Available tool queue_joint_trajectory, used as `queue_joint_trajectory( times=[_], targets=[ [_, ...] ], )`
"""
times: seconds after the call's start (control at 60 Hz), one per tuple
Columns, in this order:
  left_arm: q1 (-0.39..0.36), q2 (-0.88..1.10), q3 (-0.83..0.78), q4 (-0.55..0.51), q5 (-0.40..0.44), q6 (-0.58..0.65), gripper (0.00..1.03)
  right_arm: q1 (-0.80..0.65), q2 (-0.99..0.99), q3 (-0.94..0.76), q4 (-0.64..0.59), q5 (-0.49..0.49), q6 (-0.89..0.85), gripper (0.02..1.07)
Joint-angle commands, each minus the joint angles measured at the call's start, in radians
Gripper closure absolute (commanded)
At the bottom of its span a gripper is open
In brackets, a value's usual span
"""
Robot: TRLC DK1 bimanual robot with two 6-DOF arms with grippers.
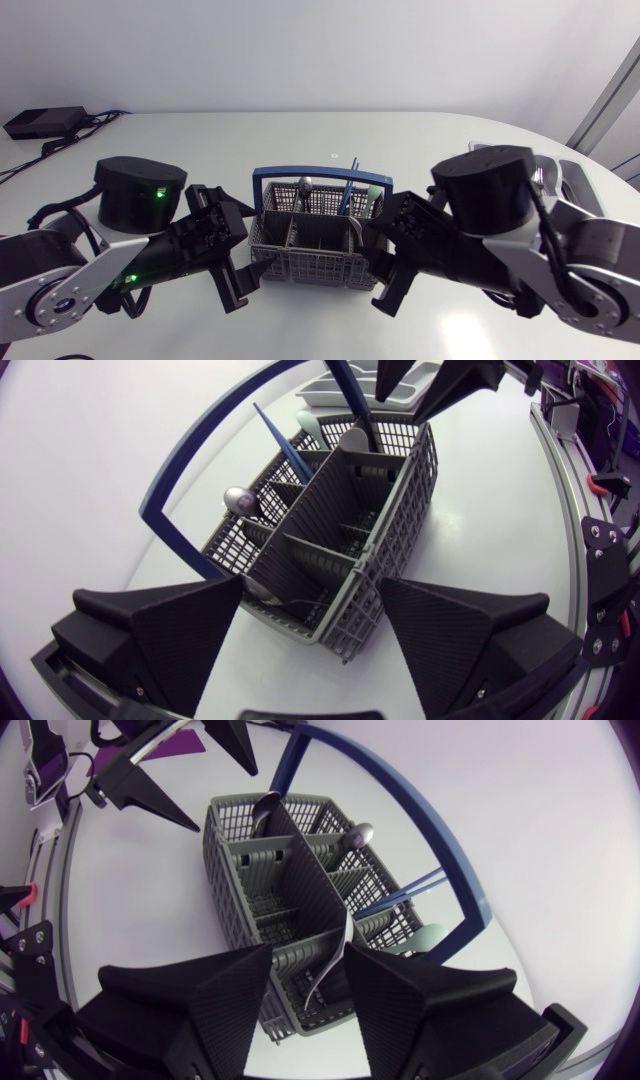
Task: Sort the cutlery from the basket into the organizer compartments.
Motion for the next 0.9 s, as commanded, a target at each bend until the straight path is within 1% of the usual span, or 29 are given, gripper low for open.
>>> queue_joint_trajectory(
  times=[0.0, 0.15, 0.367, 0.45, 0.517, 0.617, 0.683, 0.783, 0.883],
  targets=[
    [-0.006, -0.012, -0.014, 0.011, -0.008, -0.006, 0.08, 0.006, 0.050, 0.008, 0.037, 0.029, -0.001, 0.56],
    [0.000, -0.013, -0.025, 0.019, -0.006, -0.006, 0.08, 0.020, 0.110, 0.013, 0.104, 0.096, -0.003, 0.56],
    [0.002, -0.018, -0.037, 0.027, -0.006, -0.003, 0.08, 0.020, 0.186, 0.037, 0.150, 0.138, 0.002, 0.57],
    [0.004, -0.019, -0.040, 0.028, -0.005, -0.001, 0.08, 0.022, 0.205, 0.048, 0.166, 0.154, 0.002, 0.65],
    [0.005, -0.019, -0.043, 0.031, -0.005, 0.000, 0.08, 0.022, 0.220, 0.056, 0.172, 0.164, 0.002, 0.67],
    [0.007, -0.019, -0.045, 0.037, -0.003, 0.000, 0.08, 0.022, 0.243, 0.070, 0.172, 0.173, 0.003, 0.79],
    [0.007, -0.019, -0.046, 0.041, -0.003, -0.001, 0.08, 0.022, 0.254, 0.076, 0.172, 0.174, 0.003, 0.85],
    [0.005, -0.019, -0.046, 0.041, -0.003, -0.001, 0.08, 0.020, 0.272, 0.082, 0.166, 0.176, 0.003, 0.97],
    [0.005, -0.019, -0.045, 0.044, -0.003, -0.001, 0.08, 0.022, 0.289, 0.087, 0.158, 0.176, 0.002, 1.00]
  ],
)
